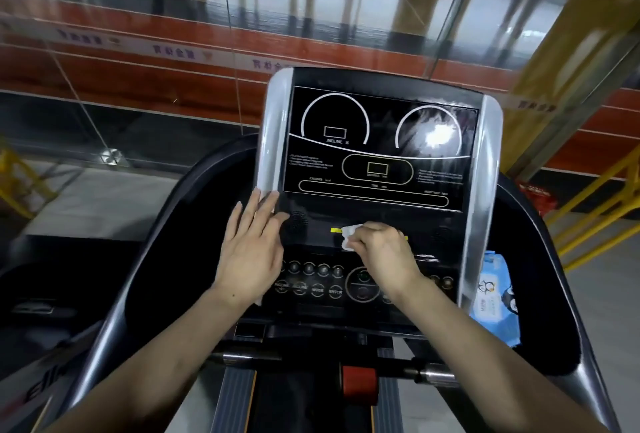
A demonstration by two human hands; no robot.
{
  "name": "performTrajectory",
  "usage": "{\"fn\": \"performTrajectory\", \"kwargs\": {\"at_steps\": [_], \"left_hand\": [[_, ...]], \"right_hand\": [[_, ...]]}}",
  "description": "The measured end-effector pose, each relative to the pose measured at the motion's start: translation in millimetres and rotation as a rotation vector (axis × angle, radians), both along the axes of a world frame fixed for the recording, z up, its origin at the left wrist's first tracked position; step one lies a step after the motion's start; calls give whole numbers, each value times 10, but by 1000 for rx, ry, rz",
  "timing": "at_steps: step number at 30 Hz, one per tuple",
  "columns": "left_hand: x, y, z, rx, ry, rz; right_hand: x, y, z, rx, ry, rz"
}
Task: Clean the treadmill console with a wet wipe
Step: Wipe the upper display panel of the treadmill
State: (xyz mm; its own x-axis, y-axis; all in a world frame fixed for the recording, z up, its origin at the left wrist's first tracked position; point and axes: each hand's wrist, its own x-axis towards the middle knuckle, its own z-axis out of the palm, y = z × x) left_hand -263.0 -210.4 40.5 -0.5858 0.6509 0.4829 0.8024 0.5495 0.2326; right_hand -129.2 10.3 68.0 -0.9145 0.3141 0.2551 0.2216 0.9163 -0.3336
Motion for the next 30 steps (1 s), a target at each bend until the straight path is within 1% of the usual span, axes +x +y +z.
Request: {"fn": "performTrajectory", "kwargs": {"at_steps": [3, 8, 12, 14, 17, 19, 24, 28, 30], "left_hand": [[-46, -163, -23, -20, -11, 7], [-112, -366, -49, -36, -35, 53], [-129, -485, -27, -31, -90, 65], [-129, -531, -18, -47, -96, 64], [-108, -592, 6, -61, -100, 59], [-101, -625, 32, -54, -112, 65], [-88, -716, 50, -66, -111, 83], [-69, -752, 68, -70, -98, 71], [-37, -766, 69, -71, -103, 68]], "right_hand": [[-213, -241, -6, -17, 5, 48], [-634, -649, -42, 21, 27, 102], [-758, -775, -50, 43, 11, 141], [-772, -692, 6, 39, 37, 113], [-874, -507, 154, 4, 111, 8], [-966, -556, 213, 29, 117, -1], [-1001, -932, 115, 17, 35, 92], [-821, -996, -18, 70, -105, 218], [-841, -954, 0, 79, -93, 212]]}}
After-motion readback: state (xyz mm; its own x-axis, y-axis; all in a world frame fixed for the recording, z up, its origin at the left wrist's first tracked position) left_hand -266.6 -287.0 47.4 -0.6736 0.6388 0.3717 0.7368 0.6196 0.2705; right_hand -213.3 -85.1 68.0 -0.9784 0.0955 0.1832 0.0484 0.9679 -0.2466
